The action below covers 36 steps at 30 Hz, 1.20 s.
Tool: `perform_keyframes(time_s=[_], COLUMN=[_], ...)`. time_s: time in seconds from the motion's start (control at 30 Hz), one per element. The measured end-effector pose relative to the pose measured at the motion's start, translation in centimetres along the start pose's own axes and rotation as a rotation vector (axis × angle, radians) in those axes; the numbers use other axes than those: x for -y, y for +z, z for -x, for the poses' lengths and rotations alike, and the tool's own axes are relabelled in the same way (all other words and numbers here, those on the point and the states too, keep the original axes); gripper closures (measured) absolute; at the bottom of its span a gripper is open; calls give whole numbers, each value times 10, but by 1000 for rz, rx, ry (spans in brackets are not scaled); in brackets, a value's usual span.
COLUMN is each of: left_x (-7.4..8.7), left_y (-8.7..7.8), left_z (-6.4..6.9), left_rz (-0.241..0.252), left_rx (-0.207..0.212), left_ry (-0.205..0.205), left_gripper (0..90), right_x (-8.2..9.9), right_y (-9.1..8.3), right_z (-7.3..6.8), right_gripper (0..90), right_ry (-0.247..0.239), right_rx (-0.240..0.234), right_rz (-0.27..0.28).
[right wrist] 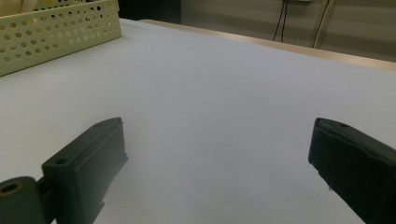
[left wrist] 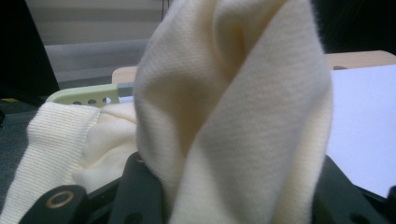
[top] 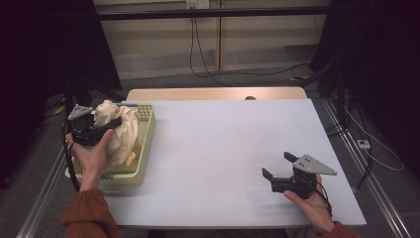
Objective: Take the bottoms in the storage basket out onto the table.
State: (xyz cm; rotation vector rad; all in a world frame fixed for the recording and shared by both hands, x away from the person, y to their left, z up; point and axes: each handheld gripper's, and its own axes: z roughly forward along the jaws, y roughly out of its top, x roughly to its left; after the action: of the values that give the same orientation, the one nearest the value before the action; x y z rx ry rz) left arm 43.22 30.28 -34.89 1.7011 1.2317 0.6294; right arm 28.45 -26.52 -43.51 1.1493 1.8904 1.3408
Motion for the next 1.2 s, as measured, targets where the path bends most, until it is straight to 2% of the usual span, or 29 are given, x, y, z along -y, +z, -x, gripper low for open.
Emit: perform_keyframes(time_s=[0.13, 0.23, 0.33, 0.47, 0.53, 0.67, 0.83, 0.9, 0.97, 1.2], left_x=[-1, -1, -2, -3, -4, -5, -6, -7, -10, -15], left_y=[-1, -1, -5, -10, -12, -17, -23, -26, -29, -38], left_z=[-1, 1, 1, 2, 2, 4, 5, 8, 10, 13], left_rz=[14, 26, 60, 95, 110, 143, 189, 213, 216, 276], left_rx=[20, -8, -6, -30, -24, -47, -52, -64, -72, -57], left_ry=[-43, -29, -47, -29, -32, -22, -21, -14, 1, 6], left_gripper=[600, 600, 600, 600, 599, 599, 599, 599, 599, 598], right_x=[0, 0, 0, 0, 0, 0, 0, 0, 0, 0], right_y=[0, 0, 0, 0, -1, 0, -2, -2, -2, -2], right_z=[1, 0, 0, 1, 1, 1, 0, 1, 0, 1], right_gripper=[39, 39, 39, 39, 39, 37, 37, 37, 37, 36], right_ry=[3, 4, 2, 5, -2, 4, -2, -1, 1, 5], right_rx=[-1, -4, -4, -4, -7, -4, -7, -7, -8, -6], right_rz=[1, 4, 5, 7, 7, 6, 11, 11, 10, 11])
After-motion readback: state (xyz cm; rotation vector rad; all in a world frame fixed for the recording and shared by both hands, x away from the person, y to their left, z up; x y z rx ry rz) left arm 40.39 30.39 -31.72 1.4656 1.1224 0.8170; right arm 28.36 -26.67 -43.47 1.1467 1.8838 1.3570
